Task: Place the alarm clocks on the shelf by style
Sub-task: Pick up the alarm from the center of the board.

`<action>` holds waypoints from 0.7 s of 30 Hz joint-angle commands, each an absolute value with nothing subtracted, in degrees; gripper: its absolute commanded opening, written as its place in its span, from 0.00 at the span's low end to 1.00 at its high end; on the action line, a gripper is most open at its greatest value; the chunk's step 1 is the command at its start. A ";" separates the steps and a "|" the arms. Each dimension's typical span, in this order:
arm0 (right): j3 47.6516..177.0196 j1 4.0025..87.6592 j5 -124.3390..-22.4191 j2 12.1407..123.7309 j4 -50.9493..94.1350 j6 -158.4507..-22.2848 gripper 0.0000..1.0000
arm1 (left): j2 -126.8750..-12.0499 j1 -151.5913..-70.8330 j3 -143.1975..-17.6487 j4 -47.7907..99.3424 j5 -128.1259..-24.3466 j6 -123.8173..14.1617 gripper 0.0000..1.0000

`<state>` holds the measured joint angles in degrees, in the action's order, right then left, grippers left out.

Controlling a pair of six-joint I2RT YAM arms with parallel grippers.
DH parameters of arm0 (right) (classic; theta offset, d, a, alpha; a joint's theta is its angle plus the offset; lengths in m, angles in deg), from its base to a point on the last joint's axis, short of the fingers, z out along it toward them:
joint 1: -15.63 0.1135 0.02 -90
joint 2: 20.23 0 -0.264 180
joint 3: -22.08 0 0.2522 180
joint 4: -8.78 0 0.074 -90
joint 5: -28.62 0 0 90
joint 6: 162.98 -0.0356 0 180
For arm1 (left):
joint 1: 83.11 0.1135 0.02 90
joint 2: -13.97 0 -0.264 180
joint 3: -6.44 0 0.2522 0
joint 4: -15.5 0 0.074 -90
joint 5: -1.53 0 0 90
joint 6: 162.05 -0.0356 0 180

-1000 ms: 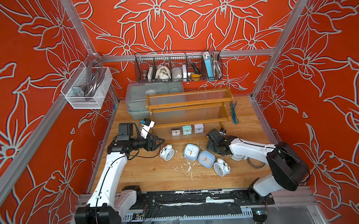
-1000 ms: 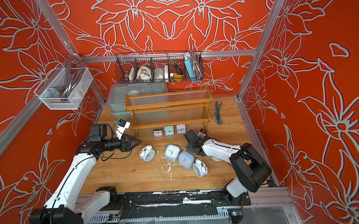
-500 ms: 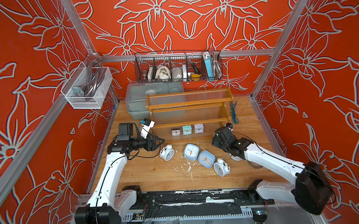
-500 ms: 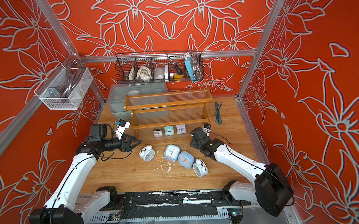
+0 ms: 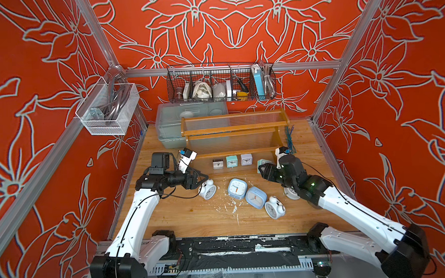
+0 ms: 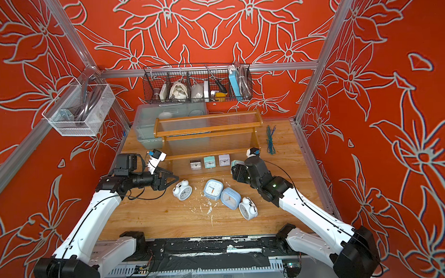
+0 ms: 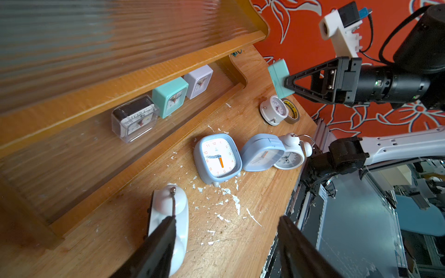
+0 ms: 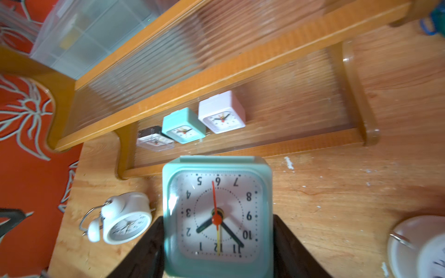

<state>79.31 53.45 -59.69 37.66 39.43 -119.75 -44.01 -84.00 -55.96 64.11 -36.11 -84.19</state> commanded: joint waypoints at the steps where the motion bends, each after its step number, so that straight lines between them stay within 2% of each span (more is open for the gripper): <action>1: 81.46 53.69 -62.71 37.12 36.77 -117.51 0.52 | -43.98 -85.88 -58.57 65.44 -35.22 -83.67 0.69; 8: 80.92 54.93 -66.16 36.71 33.21 -114.29 0.52 | -45.82 -89.55 -61.41 66.24 -35.47 -83.13 0.69; 21: 69.29 62.94 -63.00 35.50 10.68 -89.45 0.51 | -51.74 -95.74 -67.46 68.06 -34.67 -78.05 0.70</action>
